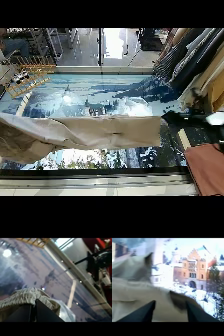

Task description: Fold the clothes and pants, and hang the long-sleeved shirts on hangers.

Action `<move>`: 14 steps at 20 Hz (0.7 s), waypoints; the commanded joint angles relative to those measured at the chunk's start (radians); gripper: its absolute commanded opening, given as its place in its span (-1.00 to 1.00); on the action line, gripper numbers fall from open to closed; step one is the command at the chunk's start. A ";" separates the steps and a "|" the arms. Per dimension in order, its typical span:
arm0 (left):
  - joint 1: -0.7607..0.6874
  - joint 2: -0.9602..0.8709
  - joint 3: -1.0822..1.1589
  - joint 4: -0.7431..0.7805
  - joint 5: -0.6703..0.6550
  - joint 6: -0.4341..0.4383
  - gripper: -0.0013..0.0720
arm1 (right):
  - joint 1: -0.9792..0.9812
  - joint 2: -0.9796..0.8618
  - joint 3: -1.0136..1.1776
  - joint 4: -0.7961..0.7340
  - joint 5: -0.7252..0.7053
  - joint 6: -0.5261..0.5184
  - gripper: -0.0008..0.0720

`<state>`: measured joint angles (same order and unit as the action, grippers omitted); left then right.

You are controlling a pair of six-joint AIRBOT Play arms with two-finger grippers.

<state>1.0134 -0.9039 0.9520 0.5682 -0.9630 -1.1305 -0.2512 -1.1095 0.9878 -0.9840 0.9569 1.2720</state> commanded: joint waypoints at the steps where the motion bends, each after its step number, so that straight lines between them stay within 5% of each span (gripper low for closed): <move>1: -0.025 -0.072 -0.106 0.097 0.135 0.021 -0.94 | -0.017 -0.203 -0.022 -0.041 -0.064 0.069 0.43; 6: -0.026 -0.073 -0.106 0.074 0.184 0.020 -0.93 | -0.245 -0.257 -0.084 -0.006 0.268 -0.096 0.37; 14: -0.029 -0.073 -0.106 0.074 0.161 0.019 -0.93 | -0.226 -0.389 -0.132 0.171 0.176 -0.248 0.27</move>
<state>0.9852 -0.9760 0.8463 0.6411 -0.7929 -1.1114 -0.4847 -1.4391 0.8639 -0.8967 1.1378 1.0931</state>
